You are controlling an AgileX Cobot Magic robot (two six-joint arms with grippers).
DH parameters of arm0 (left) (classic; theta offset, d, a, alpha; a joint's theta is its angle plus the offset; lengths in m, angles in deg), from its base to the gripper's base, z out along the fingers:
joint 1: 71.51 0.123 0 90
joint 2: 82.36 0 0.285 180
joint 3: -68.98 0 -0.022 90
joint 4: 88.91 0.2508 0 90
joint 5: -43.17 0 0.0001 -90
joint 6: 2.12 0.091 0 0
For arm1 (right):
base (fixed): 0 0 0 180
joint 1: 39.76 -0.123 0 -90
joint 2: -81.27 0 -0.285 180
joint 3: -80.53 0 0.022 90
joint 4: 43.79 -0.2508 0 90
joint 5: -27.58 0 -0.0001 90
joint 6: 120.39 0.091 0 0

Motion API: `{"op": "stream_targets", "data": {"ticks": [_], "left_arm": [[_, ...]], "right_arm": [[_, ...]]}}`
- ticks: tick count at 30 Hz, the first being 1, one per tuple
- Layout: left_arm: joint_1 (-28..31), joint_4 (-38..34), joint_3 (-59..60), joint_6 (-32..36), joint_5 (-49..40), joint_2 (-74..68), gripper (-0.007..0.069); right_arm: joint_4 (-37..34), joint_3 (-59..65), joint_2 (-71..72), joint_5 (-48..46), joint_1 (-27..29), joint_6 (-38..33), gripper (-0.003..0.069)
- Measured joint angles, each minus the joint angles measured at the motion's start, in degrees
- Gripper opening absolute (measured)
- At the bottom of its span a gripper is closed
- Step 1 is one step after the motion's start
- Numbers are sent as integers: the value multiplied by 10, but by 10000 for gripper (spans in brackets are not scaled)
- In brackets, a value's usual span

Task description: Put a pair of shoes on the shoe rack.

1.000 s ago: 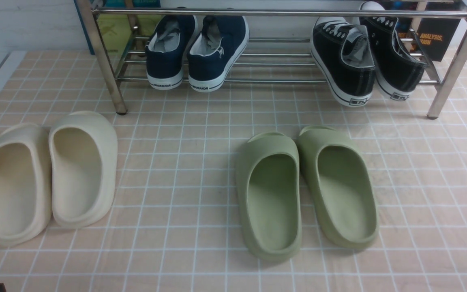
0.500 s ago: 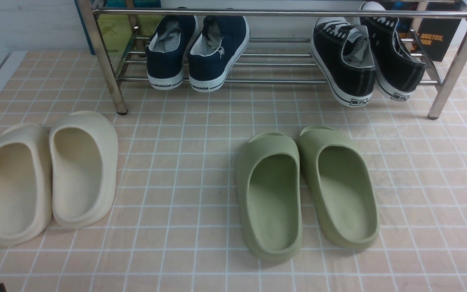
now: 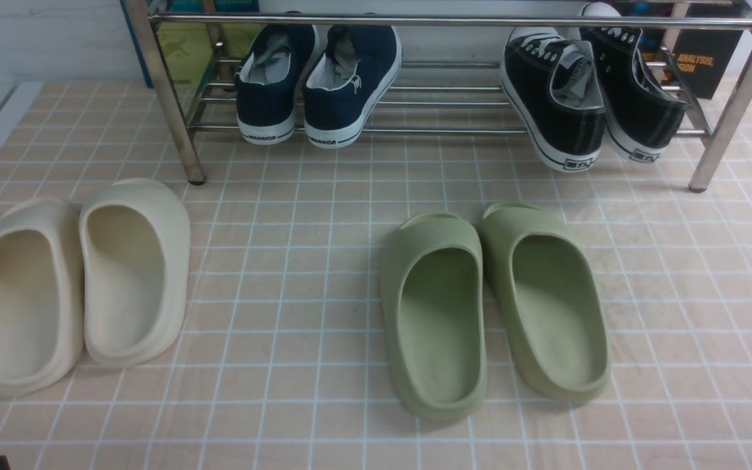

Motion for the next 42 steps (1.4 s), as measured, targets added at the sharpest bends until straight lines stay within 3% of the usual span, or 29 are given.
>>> {"op": "stream_targets", "data": {"ticks": [42], "left_arm": [[0,0,0,0,0,0,239]], "right_arm": [[0,0,0,0,0,0,8]]}}
